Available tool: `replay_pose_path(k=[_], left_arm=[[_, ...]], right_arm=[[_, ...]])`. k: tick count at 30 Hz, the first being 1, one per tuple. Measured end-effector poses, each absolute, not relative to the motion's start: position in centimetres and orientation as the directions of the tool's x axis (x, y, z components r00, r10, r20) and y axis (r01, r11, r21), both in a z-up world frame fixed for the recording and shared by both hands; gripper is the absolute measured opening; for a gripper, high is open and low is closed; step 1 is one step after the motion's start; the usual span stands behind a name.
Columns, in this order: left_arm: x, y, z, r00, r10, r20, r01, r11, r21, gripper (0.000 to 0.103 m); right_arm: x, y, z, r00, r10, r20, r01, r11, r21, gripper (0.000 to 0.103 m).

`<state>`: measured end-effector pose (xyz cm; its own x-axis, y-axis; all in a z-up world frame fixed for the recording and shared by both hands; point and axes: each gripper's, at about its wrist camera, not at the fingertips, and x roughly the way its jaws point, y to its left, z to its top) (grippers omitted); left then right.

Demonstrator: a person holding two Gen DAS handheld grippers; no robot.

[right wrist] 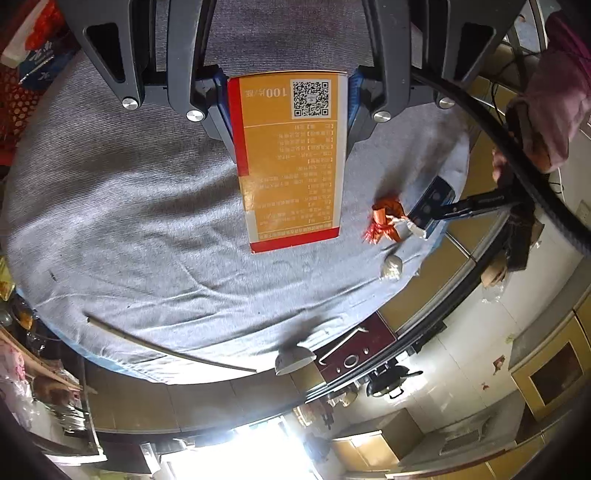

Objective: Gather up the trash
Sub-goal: 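Carry the carton and box to the red basket and open both tools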

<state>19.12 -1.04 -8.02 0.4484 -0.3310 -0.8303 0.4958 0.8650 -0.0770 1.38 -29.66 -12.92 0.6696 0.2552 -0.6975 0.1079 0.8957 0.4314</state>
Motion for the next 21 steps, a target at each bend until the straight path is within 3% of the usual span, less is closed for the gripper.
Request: replay_pose_path(k=[13,21], left_arm=[[10.1,-7.8,-2.7,0.534,-0.466,-0.706,0.613,0.788,-0.055,0.062],[5.9,-14.9,-2.4,0.469,-0.549,-0.691,0.731,0.681,-0.045,0.062]], right_arm=[[-2.5,-32.0,-9.8,0.753,0.184,-0.632,0.13,0.899,0.417,0.05],[-7.3,-35.9,-9.0,0.78,0.087,-0.62,0.226,0.884,0.409,0.05]])
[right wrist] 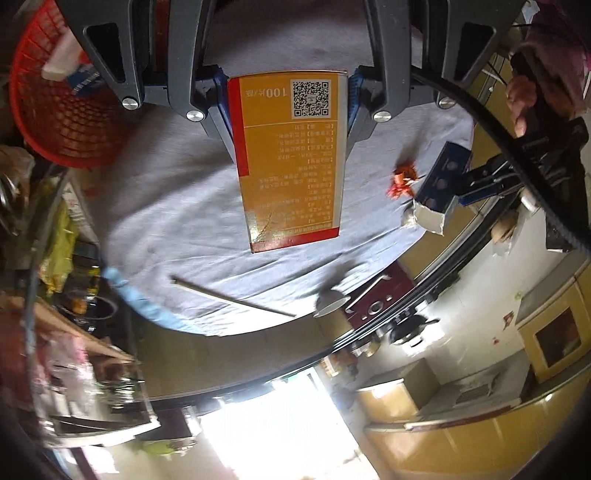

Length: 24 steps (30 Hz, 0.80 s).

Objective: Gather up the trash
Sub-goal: 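Carry the carton and box to the red basket and open both tools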

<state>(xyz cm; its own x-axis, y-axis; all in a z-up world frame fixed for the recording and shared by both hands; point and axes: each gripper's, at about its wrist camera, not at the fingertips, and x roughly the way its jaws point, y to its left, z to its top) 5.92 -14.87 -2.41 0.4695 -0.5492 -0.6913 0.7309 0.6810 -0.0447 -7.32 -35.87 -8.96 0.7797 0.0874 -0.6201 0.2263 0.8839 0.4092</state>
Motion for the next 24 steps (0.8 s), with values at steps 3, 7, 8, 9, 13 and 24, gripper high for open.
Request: replay_pose_path(k=[3,7,8,9,13,24], left_arm=[[5.1,-17.1,-2.8,0.433,-0.566,-0.701,0.76,0.648,-0.054,0.062],[3.3,-20.4,-3.4,0.357,-0.594,-0.721,0.811,0.58,-0.076,0.062],[2.9,-21.2,-3.6,0.339,-0.598,-0.726,0.823,0.562,-0.078,0.062],[2.4,-22.2,-3.9,0.319,-0.6,-0.733,0.835,0.544,-0.081,0.062],[0.8,-25.5,-5.0,0.251,-0.601,-0.759,0.872,0.481,-0.093,0.062],[-3.1,-31.4,-6.4,0.181,-0.586,-0.79,0.925,0.374,-0.066,0.062]], right_arm=[[-9.3,-37.9,-9.3,0.776,0.043,-0.629,0.285,0.866,0.411,0.05],[-12.3,-40.9,-10.6,0.759,-0.007,-0.651,0.376,0.821,0.43,0.05],[-13.0,-41.7,-11.0,0.754,-0.015,-0.656,0.395,0.809,0.436,0.05],[-13.8,-42.6,-11.5,0.748,-0.026,-0.663,0.421,0.791,0.444,0.05],[-16.4,-45.0,-12.6,0.729,-0.066,-0.682,0.494,0.74,0.456,0.05],[-20.9,-50.0,-13.5,0.728,-0.146,-0.67,0.587,0.637,0.499,0.05]])
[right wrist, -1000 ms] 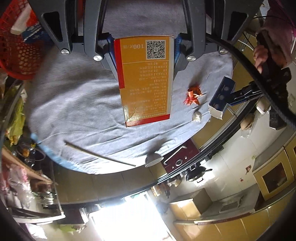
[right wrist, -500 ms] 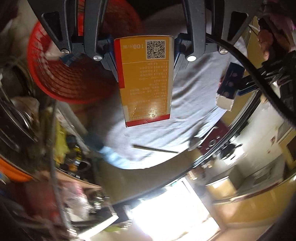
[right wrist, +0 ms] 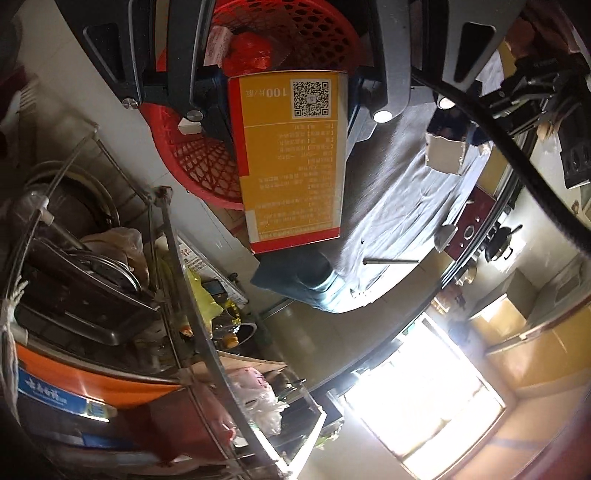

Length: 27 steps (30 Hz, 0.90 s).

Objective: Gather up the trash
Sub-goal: 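Carry the carton and box to the red basket and open both tools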

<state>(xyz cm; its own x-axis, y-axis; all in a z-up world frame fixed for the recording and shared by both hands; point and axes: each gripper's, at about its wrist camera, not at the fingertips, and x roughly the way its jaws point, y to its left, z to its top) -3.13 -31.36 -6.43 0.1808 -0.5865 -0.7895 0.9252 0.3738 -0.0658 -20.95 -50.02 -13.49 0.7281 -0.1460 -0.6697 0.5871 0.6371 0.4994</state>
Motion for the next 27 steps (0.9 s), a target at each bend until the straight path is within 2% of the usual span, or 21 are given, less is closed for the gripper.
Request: replay_pose_path(k=[10,27], left_arm=[[-3.9,-33.3,-7.0,0.22,-0.553,-0.804,0.931,0.365,0.004,0.062],[-4.4,-34.9,-8.4,0.229,-0.514,-0.827,0.931,0.364,0.032,0.063]], right_arm=[[-20.9,-50.2,-14.9,0.725,-0.128,-0.677,0.592,0.619,0.516,0.05],[-20.7,-50.6,-16.6,0.71,-0.072,-0.701,0.607,0.567,0.557,0.052]])
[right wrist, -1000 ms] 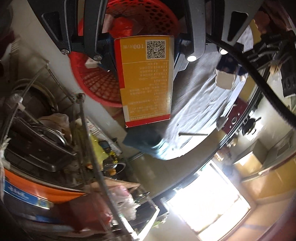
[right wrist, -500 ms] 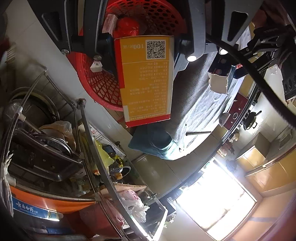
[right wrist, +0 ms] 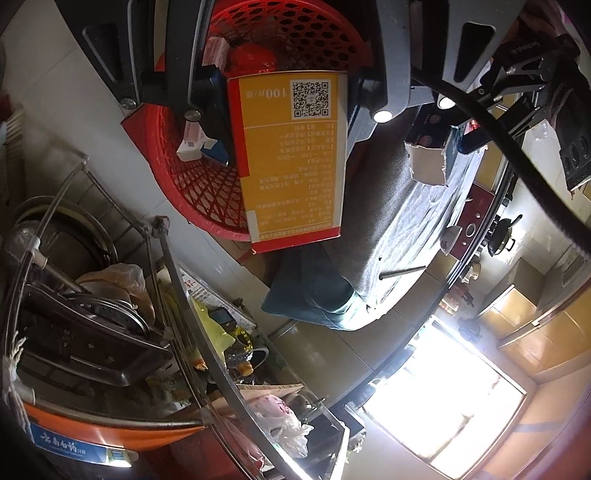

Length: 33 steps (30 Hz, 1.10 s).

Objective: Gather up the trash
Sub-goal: 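Carry the carton and box to the red basket and open both tools, then swing both open tools back over the table toward the orange wrapper and tissue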

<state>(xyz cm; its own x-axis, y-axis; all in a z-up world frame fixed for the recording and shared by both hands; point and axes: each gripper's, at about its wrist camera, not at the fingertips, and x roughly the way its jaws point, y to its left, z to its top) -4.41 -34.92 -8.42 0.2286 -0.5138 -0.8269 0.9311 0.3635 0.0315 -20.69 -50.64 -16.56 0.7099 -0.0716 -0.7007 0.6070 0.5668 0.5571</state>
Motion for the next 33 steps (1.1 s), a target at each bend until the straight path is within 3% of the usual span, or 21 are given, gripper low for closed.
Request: replay_pose_path(k=[10,33], left_arm=[[-4.5,-34.9,-8.9,0.209,-0.509,-0.835,0.937,0.35,0.021,0.063],[-0.6,-29.8,-8.0,0.322,-0.494,-0.808,0.872,0.487,0.05,0.067]], right_arm=[[-20.4,-51.0,-17.0,0.694,-0.053,-0.718,0.625,0.539,0.565,0.058],[-17.0,-48.0,-14.1,0.688,-0.045,-0.724,0.586,0.624,0.518,0.059]])
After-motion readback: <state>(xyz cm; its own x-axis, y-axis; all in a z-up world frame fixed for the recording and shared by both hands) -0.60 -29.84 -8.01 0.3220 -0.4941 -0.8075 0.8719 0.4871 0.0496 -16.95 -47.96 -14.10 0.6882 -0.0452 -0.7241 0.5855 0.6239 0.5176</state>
